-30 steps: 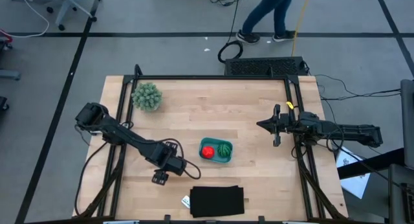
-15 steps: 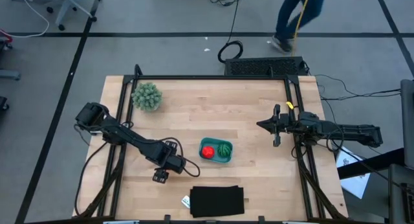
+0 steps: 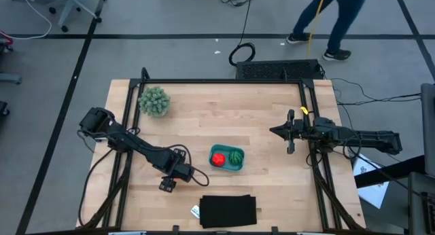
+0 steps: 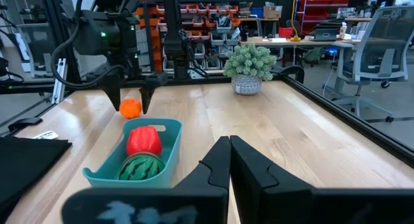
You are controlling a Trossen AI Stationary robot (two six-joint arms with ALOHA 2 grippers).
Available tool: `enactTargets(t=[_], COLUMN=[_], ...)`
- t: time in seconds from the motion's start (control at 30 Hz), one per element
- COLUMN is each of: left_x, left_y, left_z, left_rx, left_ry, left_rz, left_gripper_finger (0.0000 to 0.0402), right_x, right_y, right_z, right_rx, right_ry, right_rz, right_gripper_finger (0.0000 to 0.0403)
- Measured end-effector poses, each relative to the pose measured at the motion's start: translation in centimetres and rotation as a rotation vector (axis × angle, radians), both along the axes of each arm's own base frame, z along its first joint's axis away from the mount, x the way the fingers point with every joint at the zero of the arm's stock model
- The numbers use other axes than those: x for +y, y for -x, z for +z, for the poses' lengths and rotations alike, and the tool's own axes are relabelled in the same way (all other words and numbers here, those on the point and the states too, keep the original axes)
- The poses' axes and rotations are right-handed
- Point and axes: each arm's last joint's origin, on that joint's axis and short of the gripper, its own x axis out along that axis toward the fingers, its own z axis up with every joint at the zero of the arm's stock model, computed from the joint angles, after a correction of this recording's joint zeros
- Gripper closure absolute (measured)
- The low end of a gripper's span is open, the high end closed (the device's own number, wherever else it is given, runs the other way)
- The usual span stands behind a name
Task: Pick and placing Produce into tupperware
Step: Put the pumpkin into the bin
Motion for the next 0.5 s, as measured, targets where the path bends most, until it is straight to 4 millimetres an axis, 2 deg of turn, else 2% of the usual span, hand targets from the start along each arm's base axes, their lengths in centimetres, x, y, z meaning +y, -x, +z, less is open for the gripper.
enactTargets(t=[0.37, 0.5], left_x=[-0.02, -0.02], left_y=[-0.04, -0.04], left_z=[0.01, 0.01], left_rx=[-0.006, -0.003], left_ry=[0.001, 0.01], left_rz=[-0.023, -0.032], left_gripper_finger=[0.0051, 0.0076], right_x=[0.0, 0.0], right_y=[0.0, 0.0], right_z=[0.0, 0.0], right_rx=[0.0, 0.0], right_ry=[0.004, 0.004], right_rz=[0.0, 0.0], right_gripper_finger=[0.0403, 0.0403])
